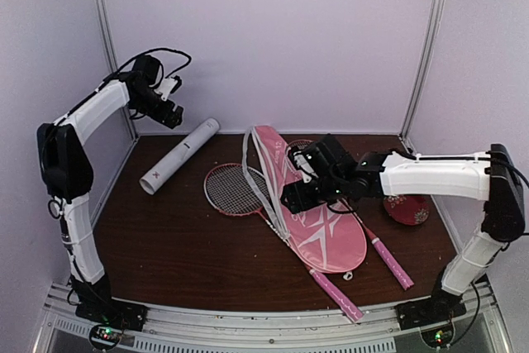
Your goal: Pack up the badminton gear
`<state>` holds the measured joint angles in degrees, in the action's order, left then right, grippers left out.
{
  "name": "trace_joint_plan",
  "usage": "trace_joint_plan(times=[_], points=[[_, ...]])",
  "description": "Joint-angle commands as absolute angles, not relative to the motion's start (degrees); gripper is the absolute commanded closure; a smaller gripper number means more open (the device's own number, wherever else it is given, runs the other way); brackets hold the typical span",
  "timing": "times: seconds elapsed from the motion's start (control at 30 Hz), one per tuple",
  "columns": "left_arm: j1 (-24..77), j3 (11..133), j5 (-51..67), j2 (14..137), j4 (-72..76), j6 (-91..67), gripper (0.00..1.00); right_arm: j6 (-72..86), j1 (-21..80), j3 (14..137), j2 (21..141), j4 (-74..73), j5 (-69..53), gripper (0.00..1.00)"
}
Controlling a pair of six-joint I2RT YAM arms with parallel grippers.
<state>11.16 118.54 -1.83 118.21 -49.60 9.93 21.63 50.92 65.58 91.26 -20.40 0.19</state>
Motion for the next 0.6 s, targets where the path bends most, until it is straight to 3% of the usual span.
trace_joint_plan(times=[0.0,0.3,0.57], points=[[13.6,109.2,-3.4,109.6,-40.8,7.0,0.02,23.7,52.7,74.9,99.8,-26.1,7.9,0.22],[17.7,95.0,-5.0,98.4,-34.7,5.3,0.02,25.1,53.4,91.1,115.9,-32.1,14.4,0.26],[18.3,89.6,-4.3,94.2,-32.8,4.5,0.02,25.2,52.3,99.1,124.9,-36.7,17.6,0.28]])
